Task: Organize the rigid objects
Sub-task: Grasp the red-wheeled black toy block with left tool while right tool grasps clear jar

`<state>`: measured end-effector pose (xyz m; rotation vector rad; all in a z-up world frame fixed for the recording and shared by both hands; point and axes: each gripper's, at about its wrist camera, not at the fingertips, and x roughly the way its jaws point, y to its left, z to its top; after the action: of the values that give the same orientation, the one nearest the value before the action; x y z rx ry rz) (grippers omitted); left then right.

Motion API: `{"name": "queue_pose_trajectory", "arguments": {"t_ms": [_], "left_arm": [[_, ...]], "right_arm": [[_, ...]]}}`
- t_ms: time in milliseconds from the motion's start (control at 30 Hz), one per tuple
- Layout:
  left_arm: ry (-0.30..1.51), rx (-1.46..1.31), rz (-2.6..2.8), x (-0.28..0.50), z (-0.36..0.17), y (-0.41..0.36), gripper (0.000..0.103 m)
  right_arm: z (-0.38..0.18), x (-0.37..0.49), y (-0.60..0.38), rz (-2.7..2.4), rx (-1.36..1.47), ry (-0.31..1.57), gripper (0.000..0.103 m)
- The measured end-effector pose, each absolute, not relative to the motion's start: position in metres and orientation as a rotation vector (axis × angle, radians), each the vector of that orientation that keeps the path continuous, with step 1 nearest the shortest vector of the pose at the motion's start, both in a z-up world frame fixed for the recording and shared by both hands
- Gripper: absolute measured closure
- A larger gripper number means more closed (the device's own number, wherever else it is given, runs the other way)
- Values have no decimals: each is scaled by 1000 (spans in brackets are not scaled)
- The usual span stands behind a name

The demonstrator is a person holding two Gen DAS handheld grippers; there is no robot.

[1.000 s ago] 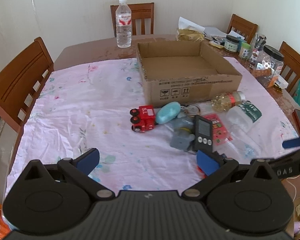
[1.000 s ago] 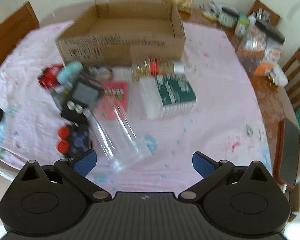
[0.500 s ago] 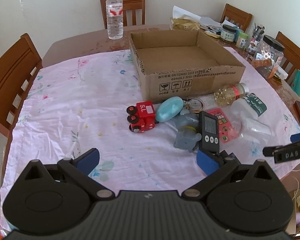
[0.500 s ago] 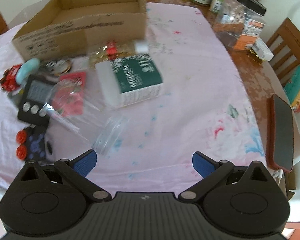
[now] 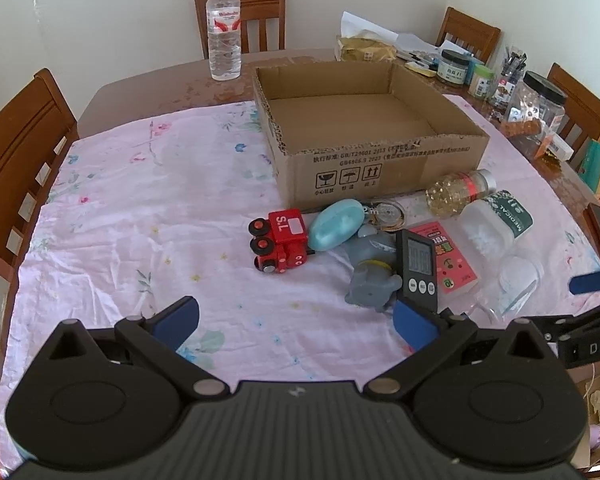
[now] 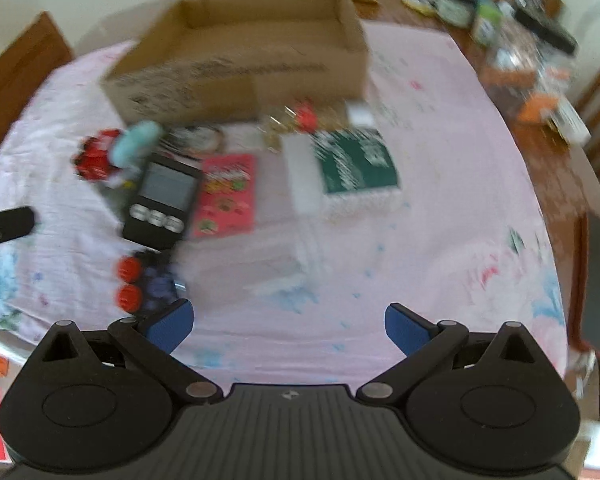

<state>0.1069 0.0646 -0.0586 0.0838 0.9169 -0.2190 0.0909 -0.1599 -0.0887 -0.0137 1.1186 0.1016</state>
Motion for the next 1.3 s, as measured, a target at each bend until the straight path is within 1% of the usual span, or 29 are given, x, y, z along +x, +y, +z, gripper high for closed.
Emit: {"name": "queue_pose_trajectory", "arguments": {"t_ms": [233,533,767,967,1133,1300], "left_arm": [[931,86,-304,110,-62,59,1],[978,101,-380,103,-77,27,1],[1006,47,-293,99,-90,-11,1],[1021,7,-191,92,-114,-38,1],[1020,-51,-106,89,-131,-40,0],[1003,40,-36,80,-138,-33,0]], "right_arm": [[-105,109,-140,103,-97,1092,0],[-120,113,-171,65,-142,1102,0],[-134,115,-201,202,-190,1097,0],[-141,115,-216,326,-233,1092,0],[-141,112,-222,389,-261,1056,0],[-143,111,-224,428,-281,1033,0]]}}
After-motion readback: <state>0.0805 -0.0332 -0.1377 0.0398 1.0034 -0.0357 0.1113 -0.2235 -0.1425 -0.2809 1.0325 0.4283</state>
